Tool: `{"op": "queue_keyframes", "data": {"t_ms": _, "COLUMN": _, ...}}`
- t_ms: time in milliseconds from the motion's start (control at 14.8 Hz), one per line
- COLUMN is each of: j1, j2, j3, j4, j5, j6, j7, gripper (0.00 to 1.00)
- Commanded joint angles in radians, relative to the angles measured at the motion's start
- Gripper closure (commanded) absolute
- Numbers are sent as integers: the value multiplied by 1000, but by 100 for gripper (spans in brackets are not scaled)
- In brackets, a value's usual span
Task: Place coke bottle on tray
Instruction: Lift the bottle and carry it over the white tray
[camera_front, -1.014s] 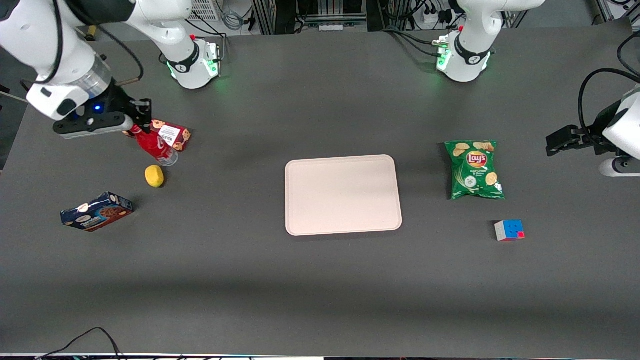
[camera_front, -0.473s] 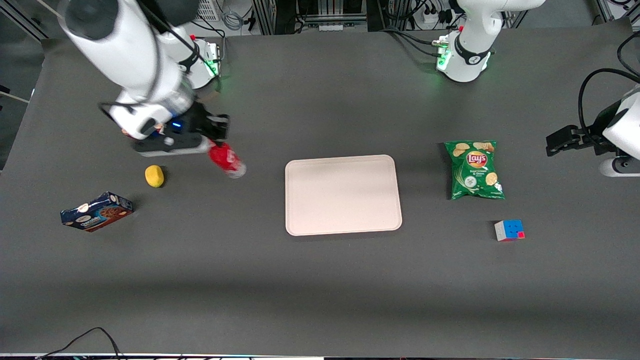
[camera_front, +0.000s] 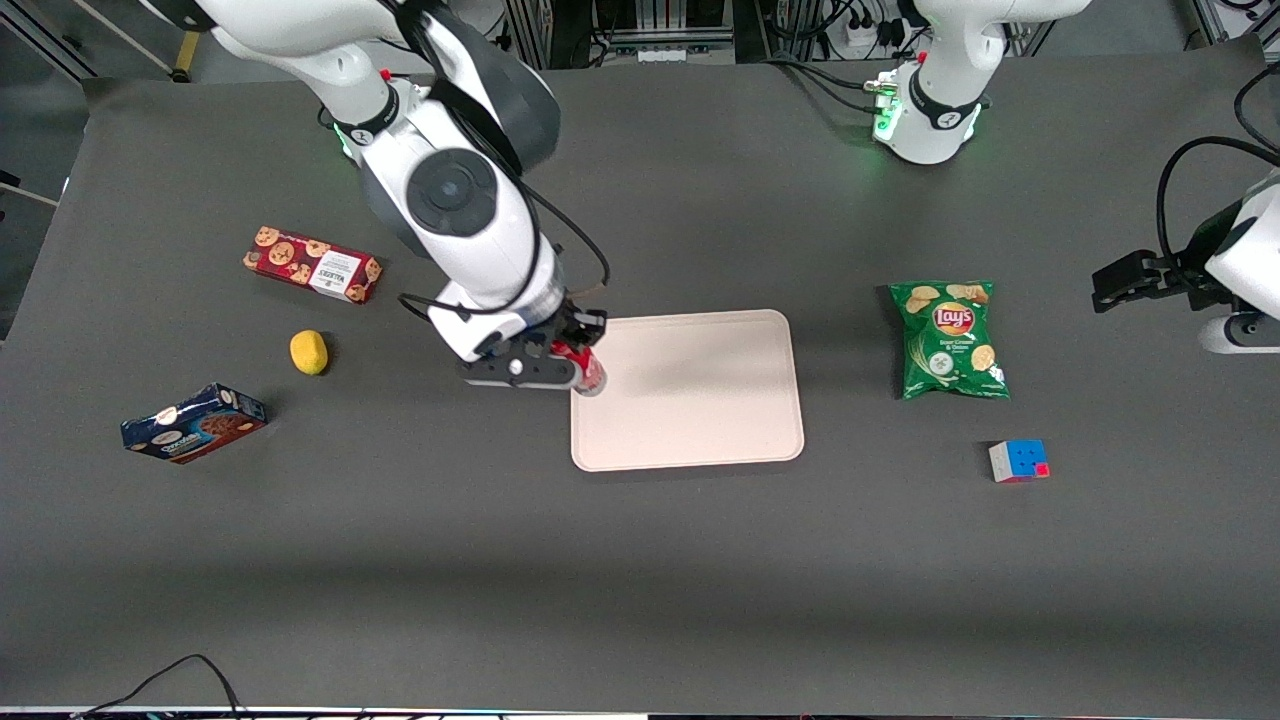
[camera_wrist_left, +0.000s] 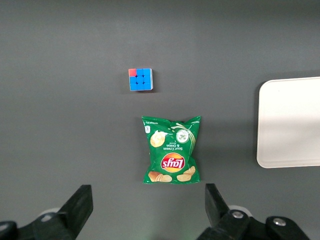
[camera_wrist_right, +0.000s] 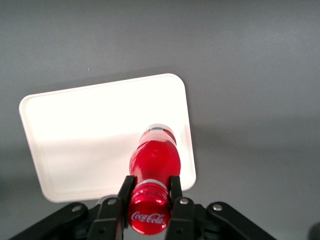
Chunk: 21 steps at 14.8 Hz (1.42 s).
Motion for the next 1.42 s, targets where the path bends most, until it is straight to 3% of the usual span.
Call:
{"op": "queue_keyframes", "data": {"t_ms": 0, "j1": 36, "j2": 122, "j3": 5, "j4": 58, "j5": -78, "j6": 71, "j7": 98, "gripper": 100}}
{"op": "queue_keyframes", "data": {"t_ms": 405, "j1": 53, "j2": 214, "j3": 5, "j4": 22, "j5": -110, "j6": 171, "j7": 130, "gripper": 100}}
{"op": "queue_keyframes", "data": {"t_ms": 1351, "j1": 44, "j2": 173, "j3": 6, "j4": 15, "j5": -117, "j6": 93, "j7": 128, "gripper": 99}}
